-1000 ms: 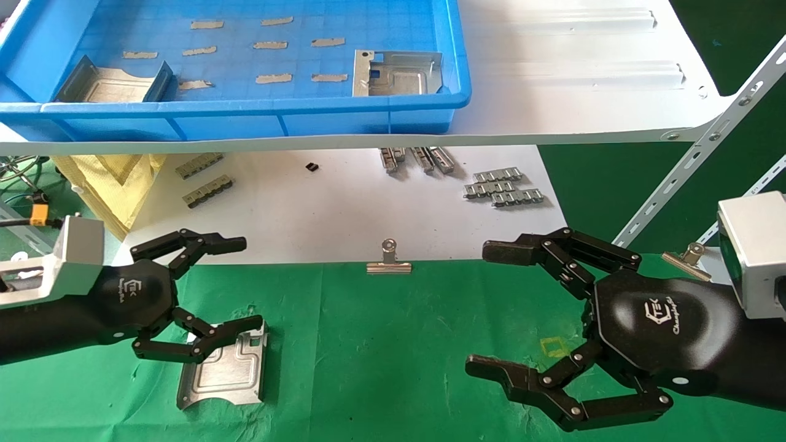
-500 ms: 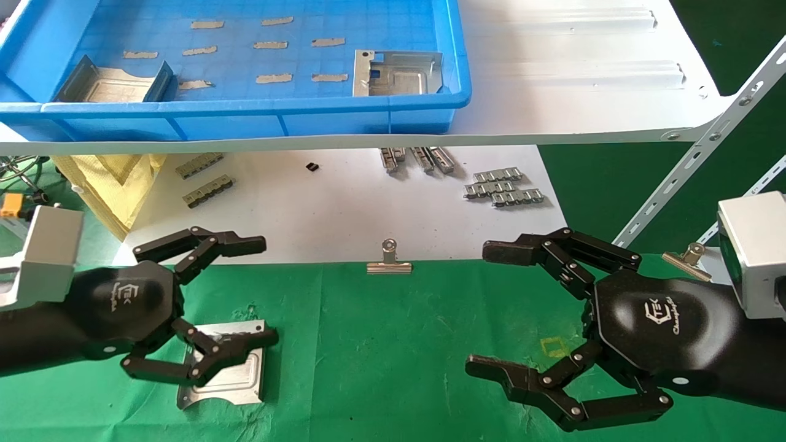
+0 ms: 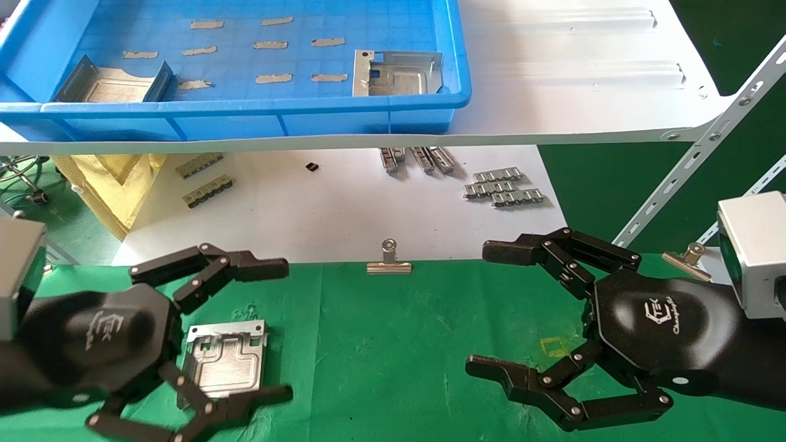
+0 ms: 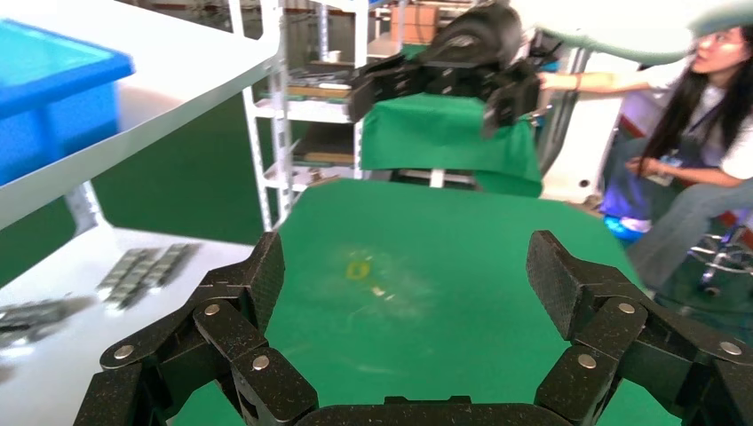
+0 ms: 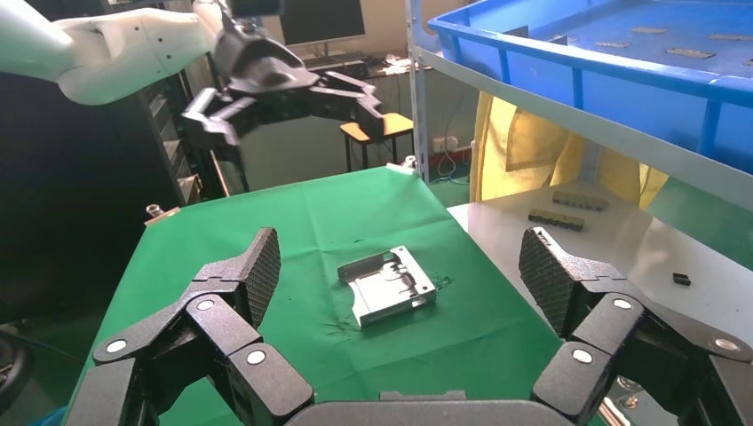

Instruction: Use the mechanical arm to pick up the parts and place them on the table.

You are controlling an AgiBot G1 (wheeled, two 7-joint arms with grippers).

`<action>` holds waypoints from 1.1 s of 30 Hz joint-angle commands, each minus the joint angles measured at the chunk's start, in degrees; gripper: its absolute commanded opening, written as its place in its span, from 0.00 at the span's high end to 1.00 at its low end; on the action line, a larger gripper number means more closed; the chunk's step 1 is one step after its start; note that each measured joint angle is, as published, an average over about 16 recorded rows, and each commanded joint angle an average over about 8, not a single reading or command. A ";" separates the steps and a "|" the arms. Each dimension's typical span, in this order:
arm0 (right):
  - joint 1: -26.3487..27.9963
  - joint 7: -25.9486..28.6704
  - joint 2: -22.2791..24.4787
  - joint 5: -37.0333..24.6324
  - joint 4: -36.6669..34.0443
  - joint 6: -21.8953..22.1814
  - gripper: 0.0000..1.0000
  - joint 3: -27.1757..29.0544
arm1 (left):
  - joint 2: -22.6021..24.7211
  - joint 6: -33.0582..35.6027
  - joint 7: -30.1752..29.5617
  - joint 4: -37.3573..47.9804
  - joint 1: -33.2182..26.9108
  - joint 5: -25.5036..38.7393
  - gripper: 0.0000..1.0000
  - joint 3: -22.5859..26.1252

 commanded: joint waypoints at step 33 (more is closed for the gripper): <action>-0.01 0.00 0.01 0.01 -0.01 0.01 0.00 0.00 | -0.51 -0.35 -2.34 -3.16 1.28 -0.59 0.00 -1.37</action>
